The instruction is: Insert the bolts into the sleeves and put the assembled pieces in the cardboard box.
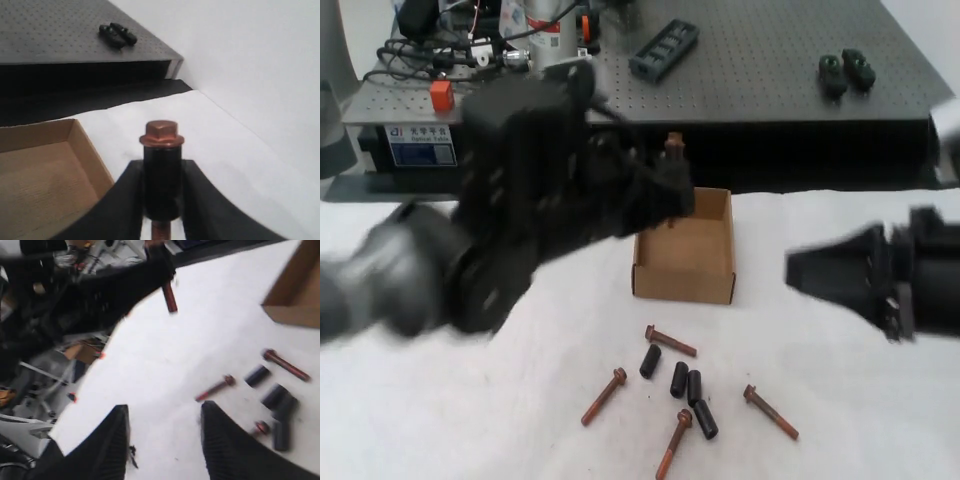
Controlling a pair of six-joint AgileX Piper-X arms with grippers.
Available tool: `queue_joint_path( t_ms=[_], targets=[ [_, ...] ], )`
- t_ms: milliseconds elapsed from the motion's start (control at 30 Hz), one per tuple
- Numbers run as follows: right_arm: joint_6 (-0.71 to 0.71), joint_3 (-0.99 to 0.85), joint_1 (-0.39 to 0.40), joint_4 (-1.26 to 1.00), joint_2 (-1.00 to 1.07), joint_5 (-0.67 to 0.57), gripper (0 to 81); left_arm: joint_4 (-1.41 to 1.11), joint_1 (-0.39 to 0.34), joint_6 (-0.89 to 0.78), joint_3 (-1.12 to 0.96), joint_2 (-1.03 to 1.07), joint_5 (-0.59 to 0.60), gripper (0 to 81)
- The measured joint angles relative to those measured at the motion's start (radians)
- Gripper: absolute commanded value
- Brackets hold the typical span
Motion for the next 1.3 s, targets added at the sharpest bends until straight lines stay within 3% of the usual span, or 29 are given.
queue_joint_path(
  t_ms=[133,433,567,700,900,1033,1200,1300],
  targets=[
    [-0.063,0.000,-0.019,0.186,-0.047,0.110,34.0,0.213,0.032,-0.044,-0.323,0.285,-0.022,0.7],
    [-0.109,0.000,-0.019,0.375,-0.057,0.327,34.0,0.729,0.035,-0.047,-1.051,0.852,-0.037,0.0],
    [-0.191,0.000,0.001,0.390,-0.047,0.425,34.0,0.897,0.035,-0.047,-1.236,0.985,-0.033,10.5],
    [-0.266,0.000,0.054,0.343,0.062,0.482,34.0,0.955,0.035,-0.047,-1.291,1.020,-0.033,26.7],
    [-0.332,-0.041,0.130,0.241,0.351,0.558,34.0,0.961,0.035,-0.047,-1.305,1.020,0.000,26.0],
    [-0.425,-0.170,0.192,0.218,0.592,0.643,34.0,1.070,0.042,-0.051,-1.303,0.968,0.074,26.0],
    [-0.507,-0.269,0.238,0.224,0.759,0.708,32.0,1.192,0.049,0.099,-1.267,0.776,-0.142,26.0],
    [-0.549,-0.307,0.251,0.228,0.821,0.735,27.0,1.187,0.051,0.147,-1.178,0.673,-0.208,26.0]
  ],
)
